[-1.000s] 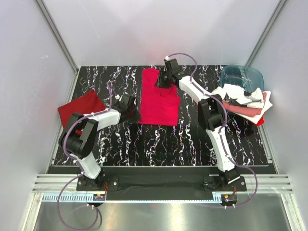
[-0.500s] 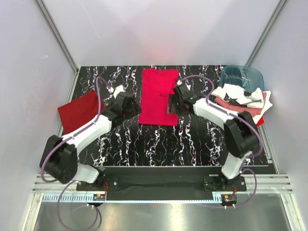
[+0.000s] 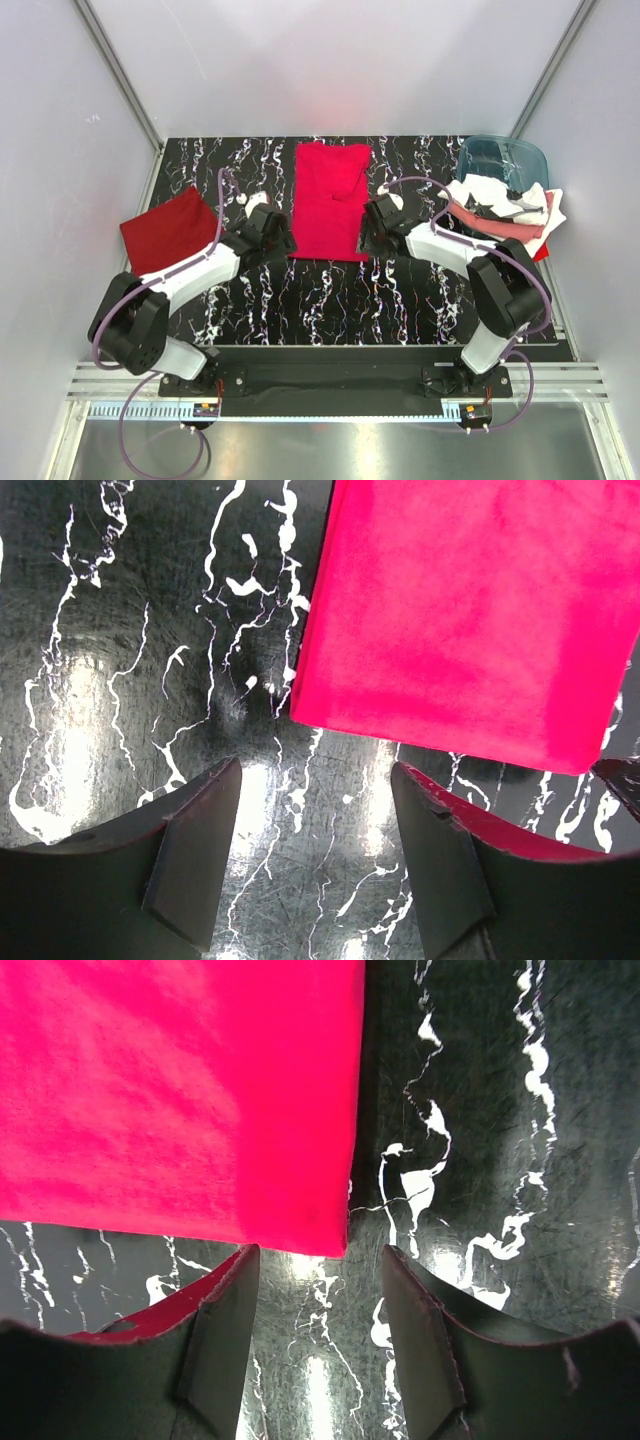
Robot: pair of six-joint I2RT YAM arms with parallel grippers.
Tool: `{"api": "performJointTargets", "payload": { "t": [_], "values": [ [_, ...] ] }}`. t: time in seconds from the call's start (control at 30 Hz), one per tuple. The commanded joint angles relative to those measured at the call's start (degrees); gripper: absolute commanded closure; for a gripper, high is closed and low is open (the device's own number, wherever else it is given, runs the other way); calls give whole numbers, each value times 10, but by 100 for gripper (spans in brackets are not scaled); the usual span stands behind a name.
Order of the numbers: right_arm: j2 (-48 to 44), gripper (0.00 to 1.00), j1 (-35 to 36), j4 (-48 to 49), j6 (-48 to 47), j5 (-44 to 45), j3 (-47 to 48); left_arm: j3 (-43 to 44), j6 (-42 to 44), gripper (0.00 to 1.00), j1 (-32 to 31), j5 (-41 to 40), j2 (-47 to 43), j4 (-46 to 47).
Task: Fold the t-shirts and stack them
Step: Fold the tshirt
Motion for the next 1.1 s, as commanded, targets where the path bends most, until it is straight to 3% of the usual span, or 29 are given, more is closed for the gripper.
{"api": "performJointTargets", "payload": {
  "t": [0.0,0.23,0.37,0.53,0.73,1.07],
  "values": [
    [6,41,-6,24,6,-8,11,19,11,35,-1,6,11,22],
    [25,50,-58,82,43,-125,-27,27,2,39,19,60,68,35],
    [38,53,-59,88,48,-139,-25,28,-8,44,38,111,98,50],
    [58,55,-60,109,64,-161,-36,23,-16,46,48,117,111,49],
    [60,71,-61,132,77,-162,-51,4,-28,50,70,132,116,73],
    [67,79,-60,138,79,-176,-47,19,-39,57,75,160,169,87]
  ]
}}
